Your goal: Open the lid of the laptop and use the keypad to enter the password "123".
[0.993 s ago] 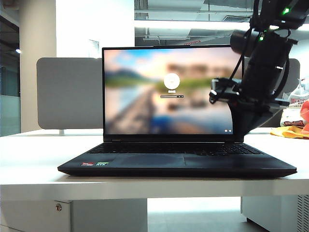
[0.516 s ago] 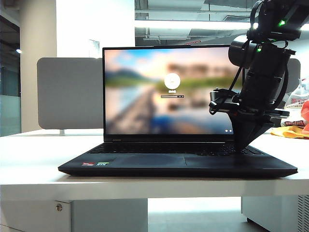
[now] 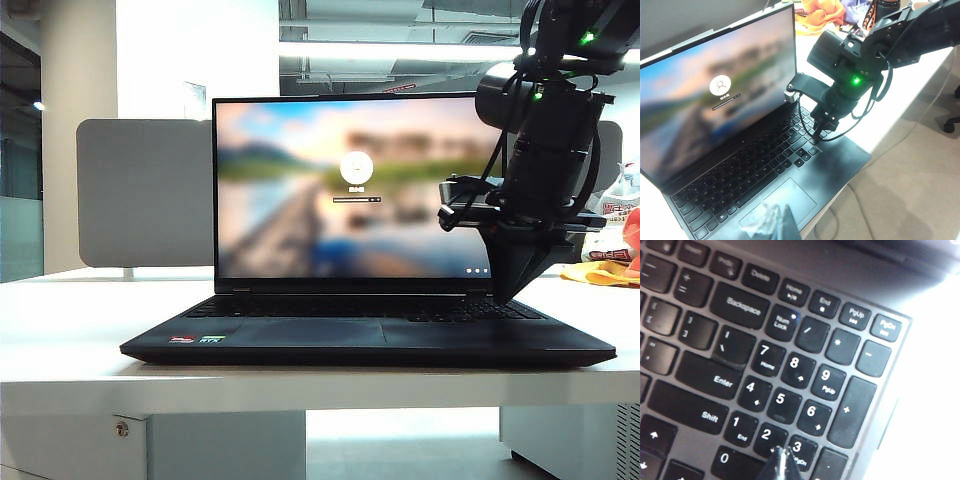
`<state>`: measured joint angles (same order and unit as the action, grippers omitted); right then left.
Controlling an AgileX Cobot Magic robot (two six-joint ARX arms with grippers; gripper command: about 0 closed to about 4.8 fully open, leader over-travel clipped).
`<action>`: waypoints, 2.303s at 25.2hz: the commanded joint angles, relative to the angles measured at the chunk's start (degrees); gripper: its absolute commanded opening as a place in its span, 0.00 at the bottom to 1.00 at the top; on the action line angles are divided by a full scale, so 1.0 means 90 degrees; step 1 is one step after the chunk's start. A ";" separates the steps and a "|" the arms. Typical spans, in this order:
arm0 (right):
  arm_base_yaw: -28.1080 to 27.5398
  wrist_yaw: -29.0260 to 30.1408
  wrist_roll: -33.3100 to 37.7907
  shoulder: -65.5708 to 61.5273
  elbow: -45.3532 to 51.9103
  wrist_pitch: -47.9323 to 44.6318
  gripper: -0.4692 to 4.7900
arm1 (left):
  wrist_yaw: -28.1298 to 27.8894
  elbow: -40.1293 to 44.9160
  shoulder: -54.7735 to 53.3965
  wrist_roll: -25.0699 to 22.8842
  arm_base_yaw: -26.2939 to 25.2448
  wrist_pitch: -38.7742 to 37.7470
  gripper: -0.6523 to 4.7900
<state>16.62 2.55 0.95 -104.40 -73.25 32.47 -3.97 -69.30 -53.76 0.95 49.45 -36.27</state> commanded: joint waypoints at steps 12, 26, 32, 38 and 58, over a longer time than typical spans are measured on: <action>-0.0002 -0.0294 -0.0090 -0.0080 -0.0010 -0.0019 0.08 | -0.0007 -0.0015 0.0022 0.0019 -0.0010 0.0022 0.12; -0.0002 -0.0284 -0.0090 -0.0221 -0.0010 0.0129 0.08 | -0.0012 -0.0015 0.0027 0.0012 -0.0010 0.0034 0.12; 0.0002 -0.0340 -0.0090 0.0760 -0.0012 -0.0056 0.08 | -0.0546 -0.0012 0.0345 -0.0177 -0.0012 0.0083 0.12; 0.0053 -0.0243 0.0046 0.2319 0.0299 -0.0117 0.08 | -0.1615 0.0741 0.1256 -0.0240 -0.0012 0.0296 0.12; 0.0206 -0.0432 0.0709 0.7776 0.4935 -0.0991 0.08 | -0.3823 0.4034 0.4449 0.0090 -0.0015 0.1423 0.12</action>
<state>18.44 -1.32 7.05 -34.46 -28.75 24.64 -38.15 -32.88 -13.72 1.54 49.45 -24.23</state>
